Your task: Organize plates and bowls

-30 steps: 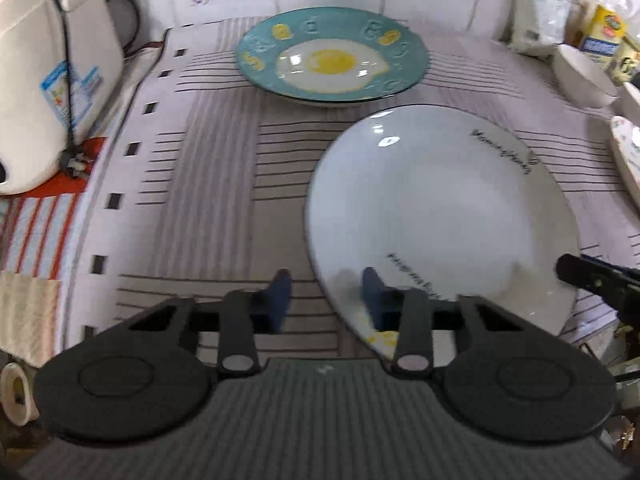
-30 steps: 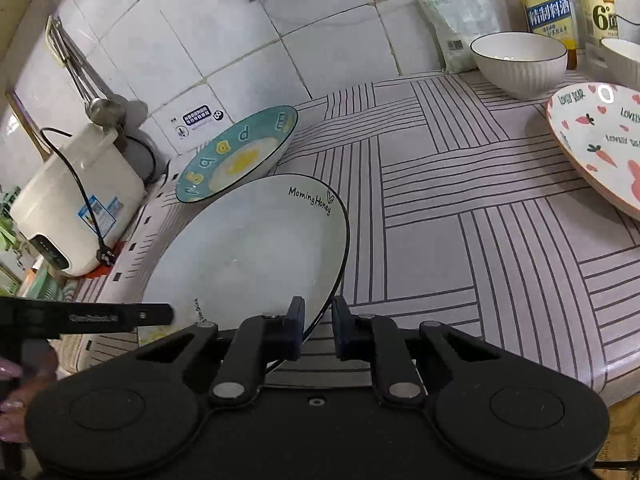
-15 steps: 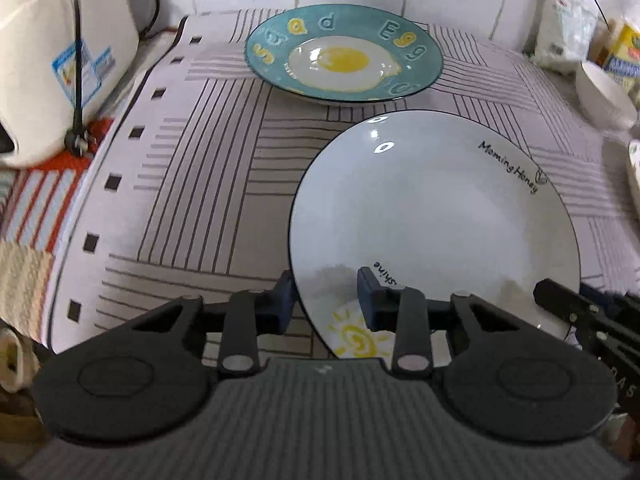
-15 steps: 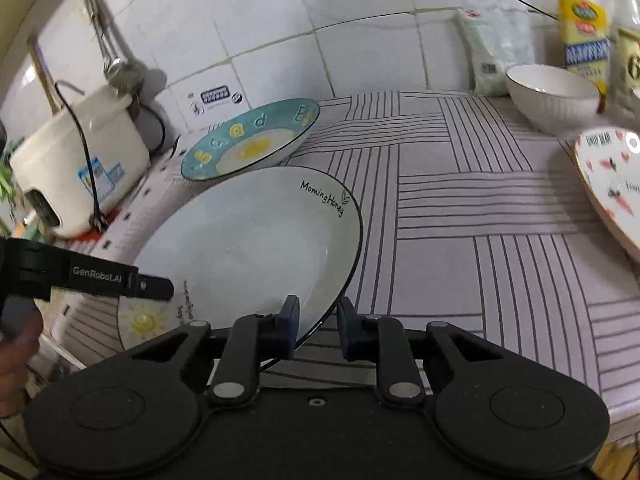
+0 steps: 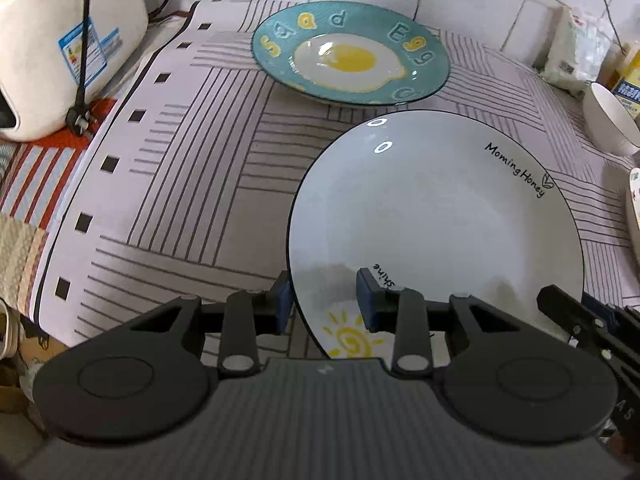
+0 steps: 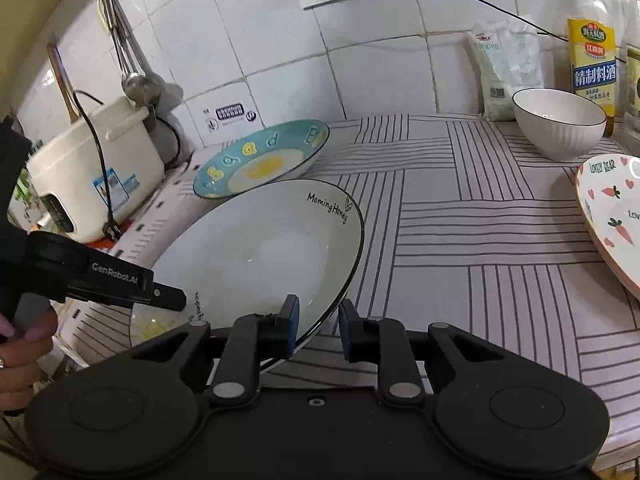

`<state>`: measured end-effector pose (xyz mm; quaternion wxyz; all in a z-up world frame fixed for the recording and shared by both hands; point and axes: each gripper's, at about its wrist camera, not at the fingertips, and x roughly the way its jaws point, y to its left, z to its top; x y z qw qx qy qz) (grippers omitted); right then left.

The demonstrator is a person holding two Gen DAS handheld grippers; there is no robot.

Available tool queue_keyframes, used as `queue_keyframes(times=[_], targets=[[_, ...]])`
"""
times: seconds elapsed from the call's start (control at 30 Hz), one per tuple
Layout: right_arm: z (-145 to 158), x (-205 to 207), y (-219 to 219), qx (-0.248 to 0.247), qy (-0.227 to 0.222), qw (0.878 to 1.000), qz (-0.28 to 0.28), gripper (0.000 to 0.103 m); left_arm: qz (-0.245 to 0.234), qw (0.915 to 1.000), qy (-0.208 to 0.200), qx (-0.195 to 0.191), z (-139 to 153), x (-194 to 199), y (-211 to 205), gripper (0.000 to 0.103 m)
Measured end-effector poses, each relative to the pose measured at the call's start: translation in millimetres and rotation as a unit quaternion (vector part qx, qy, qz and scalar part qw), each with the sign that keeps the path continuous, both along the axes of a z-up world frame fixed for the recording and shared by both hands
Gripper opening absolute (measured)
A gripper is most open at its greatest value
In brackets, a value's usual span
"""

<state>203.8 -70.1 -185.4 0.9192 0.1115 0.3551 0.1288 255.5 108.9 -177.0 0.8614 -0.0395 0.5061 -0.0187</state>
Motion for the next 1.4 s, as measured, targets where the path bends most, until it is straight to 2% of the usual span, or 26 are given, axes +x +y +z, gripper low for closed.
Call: queue_keyframes(times=[0.43, 0.7, 0.83, 0.97, 1.03, 1.2, 1.4], targets=[[14.8, 14.7, -43.5, 0.0, -0.027, 0.999, -0.035, 0.026, -0.066, 0.9972, -0.031, -0.019, 15.1, 26.7, -38.0, 0.031], [21.4, 28.7, -83.0, -0.019, -0.028, 0.997, -0.071, 0.026, -0.116, 0.9912, -0.036, -0.052, 17.4, 59.9, -73.5, 0.031], [14.8, 37.7, -93.1, -0.036, -0.017, 0.996, -0.08, 0.026, -0.135, 0.989, -0.045, -0.041, 14.2, 74.1, -92.1, 0.031], [5.7, 48.0, -99.5, -0.044, 0.001, 0.995, -0.093, 0.028, -0.162, 0.9855, -0.033, -0.04, 4.4, 94.1, -105.9, 0.031], [2.5, 51.6, -101.3, -0.041, 0.006, 0.994, -0.099, 0.028, -0.166, 0.9851, -0.023, -0.039, 1.2, 102.4, -108.3, 0.031], [-2.8, 60.2, -94.4, -0.054, 0.007, 0.993, -0.108, 0.03, -0.176, 0.9834, -0.039, -0.022, 0.2, 114.6, -113.3, 0.031], [-8.0, 70.5, -94.4, -0.067, 0.015, 0.99, -0.12, 0.031, -0.184, 0.982, -0.039, -0.014, -6.1, 121.0, -116.9, 0.031]])
